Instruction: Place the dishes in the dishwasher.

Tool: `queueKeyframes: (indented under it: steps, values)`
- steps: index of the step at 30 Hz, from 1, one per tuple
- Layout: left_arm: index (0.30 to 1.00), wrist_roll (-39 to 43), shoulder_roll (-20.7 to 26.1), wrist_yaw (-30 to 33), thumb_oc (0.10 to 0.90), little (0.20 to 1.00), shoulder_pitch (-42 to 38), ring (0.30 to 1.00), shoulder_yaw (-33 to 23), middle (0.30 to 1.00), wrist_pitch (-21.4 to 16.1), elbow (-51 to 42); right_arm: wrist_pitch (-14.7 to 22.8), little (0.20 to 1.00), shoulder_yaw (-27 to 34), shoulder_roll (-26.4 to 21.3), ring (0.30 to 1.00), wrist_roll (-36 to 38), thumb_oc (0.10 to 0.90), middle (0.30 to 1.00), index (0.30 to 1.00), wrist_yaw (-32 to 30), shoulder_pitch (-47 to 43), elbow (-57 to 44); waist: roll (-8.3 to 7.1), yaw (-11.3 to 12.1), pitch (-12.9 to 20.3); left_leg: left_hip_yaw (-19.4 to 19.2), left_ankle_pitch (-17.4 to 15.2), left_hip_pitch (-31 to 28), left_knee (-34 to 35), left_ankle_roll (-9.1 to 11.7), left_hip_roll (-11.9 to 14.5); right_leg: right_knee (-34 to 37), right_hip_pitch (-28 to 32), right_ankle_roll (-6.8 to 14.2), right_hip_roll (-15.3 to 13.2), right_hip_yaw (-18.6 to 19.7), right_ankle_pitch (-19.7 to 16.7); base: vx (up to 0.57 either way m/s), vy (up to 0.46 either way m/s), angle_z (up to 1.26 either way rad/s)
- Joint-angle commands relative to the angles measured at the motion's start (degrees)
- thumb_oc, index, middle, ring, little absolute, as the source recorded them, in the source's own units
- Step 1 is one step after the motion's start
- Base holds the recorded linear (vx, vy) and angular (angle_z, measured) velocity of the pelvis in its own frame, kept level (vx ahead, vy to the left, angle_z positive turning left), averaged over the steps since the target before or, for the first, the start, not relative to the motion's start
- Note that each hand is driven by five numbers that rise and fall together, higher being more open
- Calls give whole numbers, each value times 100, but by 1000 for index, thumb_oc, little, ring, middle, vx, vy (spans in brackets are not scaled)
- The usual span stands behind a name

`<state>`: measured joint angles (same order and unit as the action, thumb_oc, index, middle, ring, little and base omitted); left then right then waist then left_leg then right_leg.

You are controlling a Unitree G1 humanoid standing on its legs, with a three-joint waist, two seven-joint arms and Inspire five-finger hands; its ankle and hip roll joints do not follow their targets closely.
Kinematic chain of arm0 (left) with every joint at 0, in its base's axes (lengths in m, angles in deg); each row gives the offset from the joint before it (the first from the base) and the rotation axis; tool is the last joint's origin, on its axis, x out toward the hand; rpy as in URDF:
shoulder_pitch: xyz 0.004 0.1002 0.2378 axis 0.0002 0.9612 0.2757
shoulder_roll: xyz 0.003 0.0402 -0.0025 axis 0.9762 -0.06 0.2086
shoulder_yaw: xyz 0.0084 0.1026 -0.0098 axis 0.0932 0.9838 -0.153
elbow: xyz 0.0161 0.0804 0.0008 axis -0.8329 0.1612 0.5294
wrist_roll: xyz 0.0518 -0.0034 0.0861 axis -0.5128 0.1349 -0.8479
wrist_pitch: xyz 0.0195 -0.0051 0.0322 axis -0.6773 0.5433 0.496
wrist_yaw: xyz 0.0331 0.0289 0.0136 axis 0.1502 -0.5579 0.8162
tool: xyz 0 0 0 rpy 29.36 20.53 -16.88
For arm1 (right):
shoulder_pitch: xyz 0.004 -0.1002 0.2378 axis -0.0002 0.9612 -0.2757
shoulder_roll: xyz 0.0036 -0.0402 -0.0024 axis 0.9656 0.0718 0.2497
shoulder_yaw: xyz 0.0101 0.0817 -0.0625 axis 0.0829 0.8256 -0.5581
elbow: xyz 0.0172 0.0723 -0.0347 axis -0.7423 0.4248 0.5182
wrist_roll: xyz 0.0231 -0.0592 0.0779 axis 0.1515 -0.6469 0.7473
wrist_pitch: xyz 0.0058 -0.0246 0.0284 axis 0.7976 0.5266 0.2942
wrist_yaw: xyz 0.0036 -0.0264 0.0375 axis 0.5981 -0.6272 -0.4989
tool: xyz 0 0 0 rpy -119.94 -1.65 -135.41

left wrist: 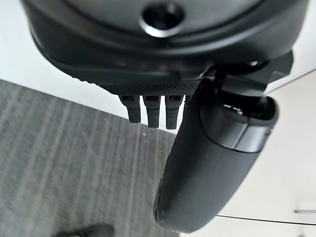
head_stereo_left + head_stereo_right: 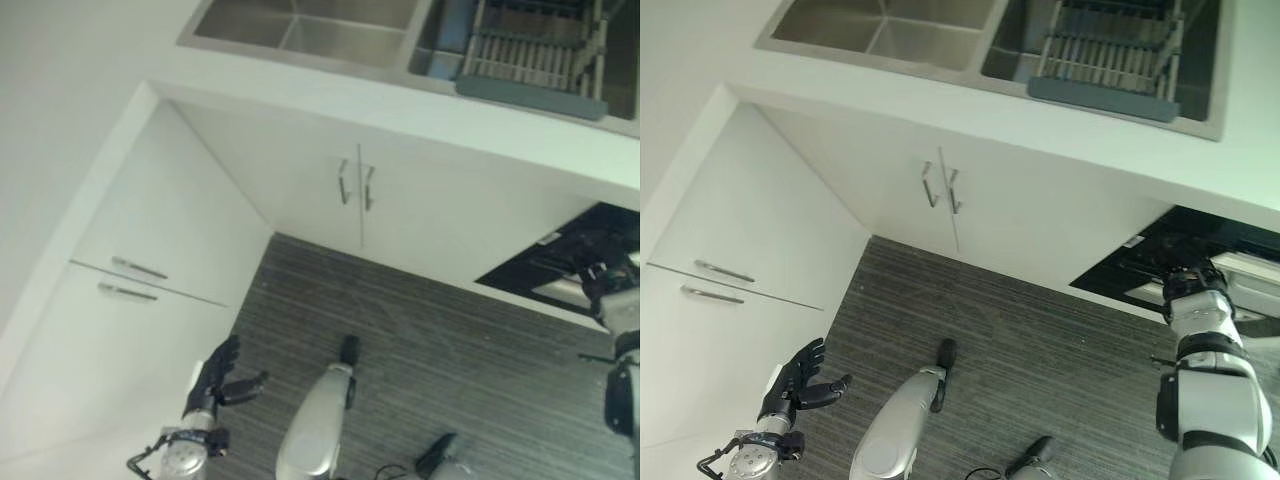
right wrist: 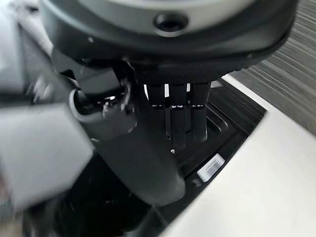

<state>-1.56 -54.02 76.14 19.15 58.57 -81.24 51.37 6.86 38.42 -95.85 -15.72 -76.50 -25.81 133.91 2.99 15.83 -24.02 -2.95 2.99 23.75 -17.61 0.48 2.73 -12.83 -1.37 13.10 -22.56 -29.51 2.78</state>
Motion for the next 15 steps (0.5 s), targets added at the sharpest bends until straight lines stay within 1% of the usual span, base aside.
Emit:
queueKeyframes:
  steps: [1,4,5,7,8,9,10,11,13,15]
  values:
    - [900,369,157,-267,800,900,192,900,-166,900,-190,-144,1010,900,-104,-248,900,-717,800,900,900,281,21,-772,-147,2,601,-95,-856,-743,42,666,585,-436,-607,-60,8,218,-93,-81,18,-28]
    - [900,527,-18,-492,800,900,138,900,-188,900,-38,-74,1204,900,-229,272,900,-1134,800,900,900,248,663,-1170,-213,-221,652,-266,-898,-909,42,659,697,-436,-572,-79,76,359,-49,-80,34,-31]
    - [900,549,-97,-609,800,900,118,900,-199,900,42,-20,1242,900,-321,561,900,-1278,800,900,900,238,1029,-1361,-236,-331,688,-350,-911,-996,42,659,755,-436,-538,-86,116,435,-23,-63,44,-29]
    - [900,549,-195,-606,800,900,73,900,-186,900,148,62,1264,900,-461,872,900,-1369,800,900,900,255,1385,-1478,-261,-463,741,-425,-910,-1100,42,665,831,-436,-510,-105,163,512,11,-35,52,-34]
    - [900,624,-252,-647,800,900,52,900,-201,900,195,129,1215,900,-480,998,900,-1388,800,900,900,348,1583,-1484,-271,-531,776,-461,-913,-1157,42,671,869,-436,-490,-112,186,553,26,-2,60,-46]
    - [900,718,-355,-679,800,900,0,900,-251,900,259,248,1239,900,-468,1174,900,-1693,800,900,900,551,1926,-1385,-283,-613,838,-509,-925,-1244,42,669,903,-436,-440,-123,220,606,54,-2,79,-51]
    - [900,835,-477,-814,800,900,-74,900,-359,900,346,446,1198,900,-614,1394,900,-1886,800,900,900,698,2305,-1211,-301,-709,930,-566,-956,-1383,42,670,948,-436,-370,-139,253,668,98,5,71,-44]
    - [900,846,-498,-841,800,900,-91,900,-396,900,368,504,1186,900,-609,1443,900,-1928,800,900,900,777,2399,-1143,-307,-738,953,-580,-963,-1414,42,673,958,-436,-350,-144,264,681,113,-11,54,-42]
    - [900,867,-604,-929,800,900,-258,900,-564,900,507,851,1141,900,-706,1668,900,-2330,800,900,900,967,2767,-854,-340,-864,1044,-642,-1003,-1559,42,679,990,-436,-257,-176,317,729,182,-15,30,-28]
    - [900,853,-664,-944,800,900,-372,900,-649,900,586,1124,1140,900,-808,1807,900,-2712,800,900,900,1041,2964,-659,-361,-941,1117,-682,-1026,-1639,42,690,1023,-436,-200,-199,349,751,237,-7,23,-12]
